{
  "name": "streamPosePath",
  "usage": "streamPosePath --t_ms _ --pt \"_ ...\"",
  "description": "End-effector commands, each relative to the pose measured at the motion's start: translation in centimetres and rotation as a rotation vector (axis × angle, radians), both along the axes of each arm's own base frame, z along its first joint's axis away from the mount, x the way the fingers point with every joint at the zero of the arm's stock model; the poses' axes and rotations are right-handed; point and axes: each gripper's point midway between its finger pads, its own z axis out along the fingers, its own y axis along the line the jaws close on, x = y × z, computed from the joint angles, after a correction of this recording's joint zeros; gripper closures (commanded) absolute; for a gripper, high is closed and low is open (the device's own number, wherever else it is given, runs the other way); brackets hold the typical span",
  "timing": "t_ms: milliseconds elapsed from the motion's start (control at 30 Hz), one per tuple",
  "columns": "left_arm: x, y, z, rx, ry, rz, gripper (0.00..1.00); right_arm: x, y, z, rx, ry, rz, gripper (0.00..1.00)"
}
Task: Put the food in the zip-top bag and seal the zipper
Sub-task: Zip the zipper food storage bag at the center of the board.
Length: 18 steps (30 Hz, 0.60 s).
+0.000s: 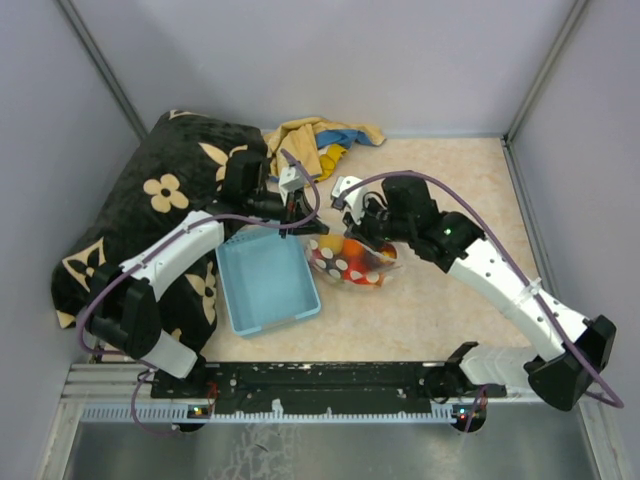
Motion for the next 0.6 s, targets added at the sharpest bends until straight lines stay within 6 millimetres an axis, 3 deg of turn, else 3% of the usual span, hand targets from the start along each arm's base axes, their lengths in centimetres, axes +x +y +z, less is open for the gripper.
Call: streamPosePath --t_ms 0,567 --pt "1.2 0.7 1.6 -0.018 -0.027 0.045 1.00 -0.5 -3.3 0.2 -0.054 -0.011 -0.065 1.00" --pt "4.7 2.9 0.2 0.043 -0.028 0.229 1.00 -1.6 -7.9 -1.2 -0.156 0.025 -0.175 1.00"
